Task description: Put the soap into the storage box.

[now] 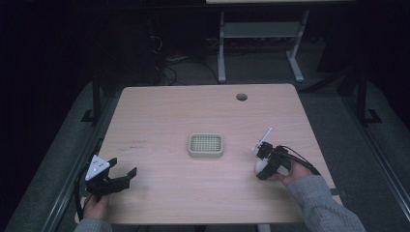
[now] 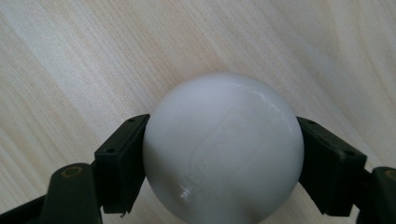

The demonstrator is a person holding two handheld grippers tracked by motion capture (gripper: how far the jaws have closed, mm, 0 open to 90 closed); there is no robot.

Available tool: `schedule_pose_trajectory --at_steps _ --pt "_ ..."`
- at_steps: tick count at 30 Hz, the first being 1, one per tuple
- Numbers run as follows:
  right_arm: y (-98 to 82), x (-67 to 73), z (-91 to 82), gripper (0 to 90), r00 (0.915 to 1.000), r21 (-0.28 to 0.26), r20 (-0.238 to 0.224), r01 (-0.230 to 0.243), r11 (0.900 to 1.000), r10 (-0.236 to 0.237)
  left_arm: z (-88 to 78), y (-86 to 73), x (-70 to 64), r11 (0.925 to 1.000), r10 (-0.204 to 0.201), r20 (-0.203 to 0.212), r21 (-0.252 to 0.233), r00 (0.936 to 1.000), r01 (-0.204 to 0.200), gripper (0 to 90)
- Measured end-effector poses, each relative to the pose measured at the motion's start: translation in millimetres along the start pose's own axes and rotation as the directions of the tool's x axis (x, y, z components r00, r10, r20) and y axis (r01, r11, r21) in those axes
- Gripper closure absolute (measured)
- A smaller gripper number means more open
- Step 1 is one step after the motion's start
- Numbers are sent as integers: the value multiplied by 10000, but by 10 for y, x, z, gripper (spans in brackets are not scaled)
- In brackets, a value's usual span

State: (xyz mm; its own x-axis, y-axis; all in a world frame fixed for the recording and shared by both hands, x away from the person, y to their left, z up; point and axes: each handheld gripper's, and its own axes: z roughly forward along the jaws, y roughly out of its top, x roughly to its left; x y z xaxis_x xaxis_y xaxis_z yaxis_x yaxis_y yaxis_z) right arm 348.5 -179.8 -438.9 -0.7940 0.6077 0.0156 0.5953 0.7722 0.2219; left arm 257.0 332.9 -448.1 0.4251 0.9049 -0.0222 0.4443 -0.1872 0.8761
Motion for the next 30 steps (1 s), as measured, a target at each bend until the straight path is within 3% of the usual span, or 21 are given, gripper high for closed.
schedule_pose_trajectory --at_steps 12,30 --pt "15 0 -80 234 10000 -188 -19 45 9998 -45 -1 0 -4 10000 13 -25 14 10000 -13 128" --pt "261 17 -269 234 9993 -430 -190 303 9986 -311 -6 -1 12 10000 -14 -79 -8 10000 14 128"
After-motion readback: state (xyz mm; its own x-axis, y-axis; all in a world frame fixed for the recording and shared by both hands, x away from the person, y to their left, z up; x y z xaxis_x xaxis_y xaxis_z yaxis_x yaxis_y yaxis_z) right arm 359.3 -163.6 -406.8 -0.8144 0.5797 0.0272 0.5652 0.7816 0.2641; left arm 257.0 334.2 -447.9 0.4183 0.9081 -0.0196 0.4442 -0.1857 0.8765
